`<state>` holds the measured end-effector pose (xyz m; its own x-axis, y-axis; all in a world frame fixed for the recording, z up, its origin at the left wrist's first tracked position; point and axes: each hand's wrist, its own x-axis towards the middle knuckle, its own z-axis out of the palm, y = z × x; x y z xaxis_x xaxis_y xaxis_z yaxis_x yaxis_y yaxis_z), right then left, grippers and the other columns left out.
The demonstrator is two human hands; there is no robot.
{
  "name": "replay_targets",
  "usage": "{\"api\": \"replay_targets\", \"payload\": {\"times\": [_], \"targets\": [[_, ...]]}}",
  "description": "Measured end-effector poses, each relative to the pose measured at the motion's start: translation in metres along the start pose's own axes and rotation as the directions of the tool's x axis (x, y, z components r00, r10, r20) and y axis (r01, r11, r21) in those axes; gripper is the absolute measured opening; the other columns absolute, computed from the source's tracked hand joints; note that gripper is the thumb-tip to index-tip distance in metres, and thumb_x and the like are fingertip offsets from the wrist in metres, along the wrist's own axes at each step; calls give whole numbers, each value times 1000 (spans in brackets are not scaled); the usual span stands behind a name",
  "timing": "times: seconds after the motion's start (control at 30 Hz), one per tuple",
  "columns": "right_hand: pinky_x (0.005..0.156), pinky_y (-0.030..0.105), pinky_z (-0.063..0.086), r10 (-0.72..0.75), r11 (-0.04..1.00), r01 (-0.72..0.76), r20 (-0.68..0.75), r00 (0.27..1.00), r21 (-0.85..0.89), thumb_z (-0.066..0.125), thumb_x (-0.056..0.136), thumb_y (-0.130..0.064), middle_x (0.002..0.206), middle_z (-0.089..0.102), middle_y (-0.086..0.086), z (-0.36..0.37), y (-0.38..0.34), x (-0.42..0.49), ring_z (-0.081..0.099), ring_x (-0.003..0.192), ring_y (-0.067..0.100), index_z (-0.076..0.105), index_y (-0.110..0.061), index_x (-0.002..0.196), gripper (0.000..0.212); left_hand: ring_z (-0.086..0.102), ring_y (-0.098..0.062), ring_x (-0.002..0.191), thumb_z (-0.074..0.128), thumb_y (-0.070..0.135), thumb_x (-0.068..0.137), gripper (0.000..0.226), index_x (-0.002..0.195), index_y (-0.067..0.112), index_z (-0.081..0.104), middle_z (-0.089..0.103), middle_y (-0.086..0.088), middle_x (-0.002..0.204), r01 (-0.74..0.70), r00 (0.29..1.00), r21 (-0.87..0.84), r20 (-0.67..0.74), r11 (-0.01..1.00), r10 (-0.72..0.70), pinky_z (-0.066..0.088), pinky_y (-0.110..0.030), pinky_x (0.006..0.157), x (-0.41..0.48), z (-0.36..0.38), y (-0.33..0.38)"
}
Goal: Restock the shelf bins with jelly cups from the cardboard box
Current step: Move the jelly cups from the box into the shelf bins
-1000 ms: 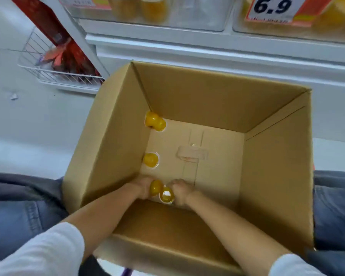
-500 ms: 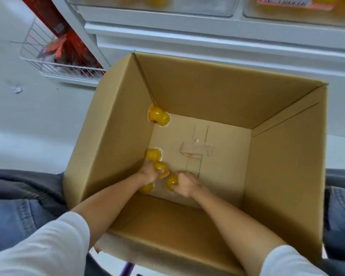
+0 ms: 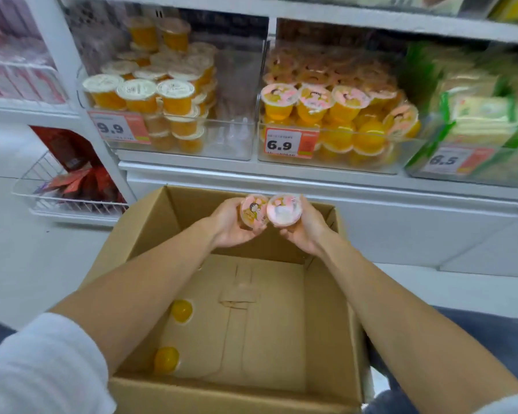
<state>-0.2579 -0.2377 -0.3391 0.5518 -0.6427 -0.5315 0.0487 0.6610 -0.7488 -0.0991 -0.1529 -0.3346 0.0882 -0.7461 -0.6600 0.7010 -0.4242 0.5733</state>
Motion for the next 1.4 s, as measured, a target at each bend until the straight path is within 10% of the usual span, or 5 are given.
{"api": "replay_targets", "payload": {"times": [0.27, 0.5, 0.87, 1.1, 1.4], "targets": [[43, 23, 38, -382, 906, 348, -113, 917, -239, 51, 94, -22, 82, 60, 10, -7, -121, -59, 54, 53, 17, 52, -7, 114, 25, 59, -16, 69, 61, 25, 92, 20, 110, 16, 61, 63, -9, 96, -316, 949, 282, 94, 906, 301, 40, -15, 40, -40, 124, 58], [50, 29, 45, -647, 751, 425, -437, 625, -504, 60, 88, -40, 78, 66, 7, -41, -210, -57, 63, 56, 19, 63, -6, 105, 37, 63, -19, 76, 75, 30, 81, 41, 113, 12, 56, 69, -10, 105, -566, 785, 438, 29, 698, 618, 47, -23, 49, -48, 177, 110], [40, 20, 46, -685, 705, 324, -486, 543, -631, 57, 93, -35, 100, 67, 12, -50, -219, -12, 67, 60, 19, 56, -6, 109, 33, 53, -12, 49, 67, 32, 89, 22, 98, 13, 61, 67, -4, 84, -596, 642, 576, -76, 559, 763, 48, -22, 49, -28, 161, 156], [77, 30, 41, -826, 558, 367, -455, 332, -744, 60, 90, -33, 116, 48, 5, -46, -194, -21, 50, 89, 16, 44, -15, 116, 35, 58, -14, 58, 68, 33, 88, 36, 111, 14, 47, 62, -5, 95, -579, 646, 543, -148, 607, 749, 52, -25, 58, -20, 154, 170], [57, 30, 37, -939, 333, 511, -226, 261, -792, 53, 87, -9, 76, 49, 5, -16, -144, -37, 47, 69, 19, 45, -20, 86, 13, 67, -21, 80, 71, 37, 83, 53, 123, 9, 49, 64, -12, 109, -496, 584, 688, -187, 530, 790, 58, -35, 72, -14, 149, 201]]}}
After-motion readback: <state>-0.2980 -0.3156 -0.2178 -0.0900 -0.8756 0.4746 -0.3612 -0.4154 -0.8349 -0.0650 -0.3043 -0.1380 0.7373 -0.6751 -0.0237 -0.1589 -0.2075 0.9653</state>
